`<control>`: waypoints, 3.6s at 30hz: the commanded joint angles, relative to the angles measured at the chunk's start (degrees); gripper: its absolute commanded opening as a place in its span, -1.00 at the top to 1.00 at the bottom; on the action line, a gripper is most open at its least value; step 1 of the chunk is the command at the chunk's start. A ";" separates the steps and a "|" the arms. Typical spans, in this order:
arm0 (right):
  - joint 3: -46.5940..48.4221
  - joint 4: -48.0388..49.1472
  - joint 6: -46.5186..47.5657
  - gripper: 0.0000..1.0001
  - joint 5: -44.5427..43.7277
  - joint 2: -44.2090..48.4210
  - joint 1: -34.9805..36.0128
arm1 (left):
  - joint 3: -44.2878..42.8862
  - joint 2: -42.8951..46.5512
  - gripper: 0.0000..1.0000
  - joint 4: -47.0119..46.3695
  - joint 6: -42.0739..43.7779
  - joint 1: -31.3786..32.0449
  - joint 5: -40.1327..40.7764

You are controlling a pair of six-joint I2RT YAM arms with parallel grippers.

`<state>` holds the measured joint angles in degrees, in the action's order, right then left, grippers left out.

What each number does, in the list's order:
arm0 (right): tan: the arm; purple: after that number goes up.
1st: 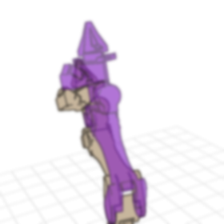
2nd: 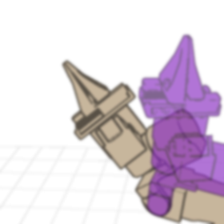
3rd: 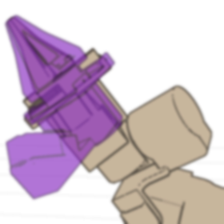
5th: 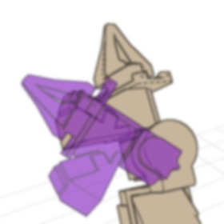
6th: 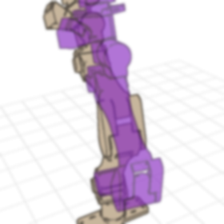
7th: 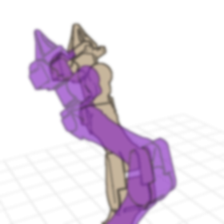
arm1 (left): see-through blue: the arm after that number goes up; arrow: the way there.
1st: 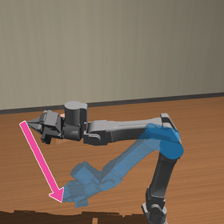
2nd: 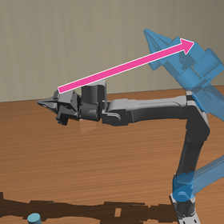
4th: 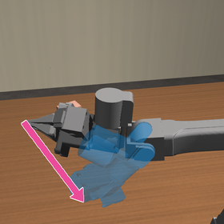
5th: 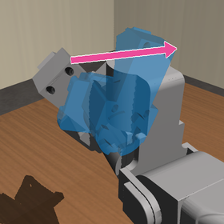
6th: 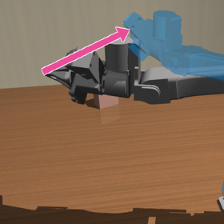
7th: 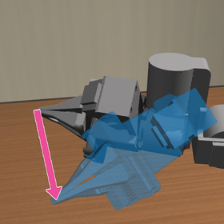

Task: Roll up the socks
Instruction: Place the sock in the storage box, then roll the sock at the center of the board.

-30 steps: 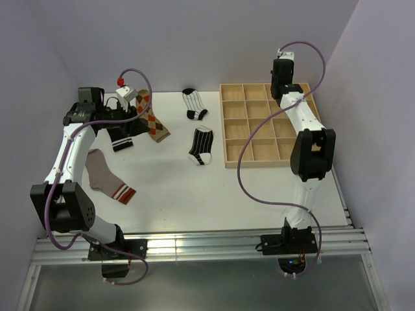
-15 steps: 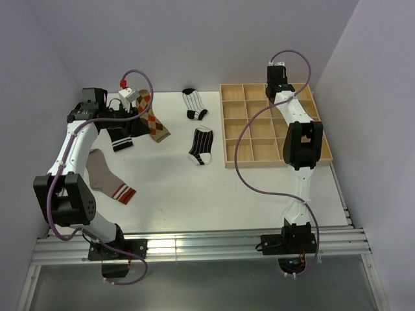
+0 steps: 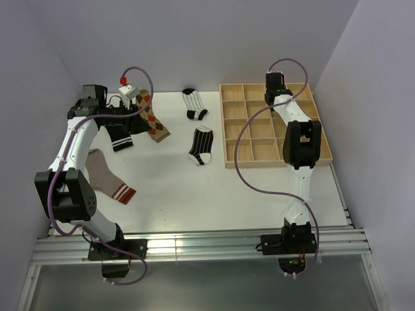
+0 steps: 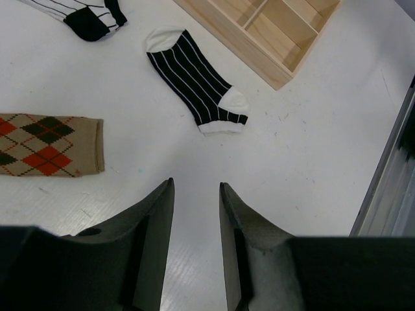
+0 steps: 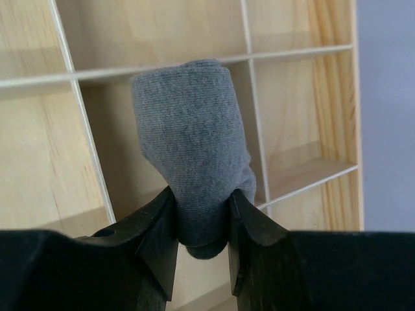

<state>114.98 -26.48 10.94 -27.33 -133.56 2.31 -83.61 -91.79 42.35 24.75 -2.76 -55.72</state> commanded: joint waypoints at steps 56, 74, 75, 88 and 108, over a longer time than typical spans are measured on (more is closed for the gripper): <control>-8.37 -0.86 -19.90 -0.30 36.56 20.79 -7.05 | 8.81 2.49 -0.04 -11.31 3.37 9.78 15.99; -30.84 6.26 -28.07 -0.22 31.72 40.91 1.74 | 33.77 2.77 -0.09 -43.74 17.96 29.57 26.02; -32.08 6.96 -28.43 -0.22 31.64 42.14 1.74 | 34.30 2.23 -0.10 -47.32 18.05 29.75 26.19; -41.94 8.11 -30.28 -0.21 31.99 55.50 3.23 | 29.22 -7.26 -0.09 -44.91 24.37 36.60 31.54; -43.61 8.72 -28.52 -0.14 33.22 56.48 3.67 | 18.23 -17.11 0.17 -33.65 28.60 39.06 35.07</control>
<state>71.50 -19.75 -18.35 5.63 -78.22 5.50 -62.81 -107.53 5.52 51.86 35.75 -21.04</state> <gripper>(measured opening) 0.575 0.435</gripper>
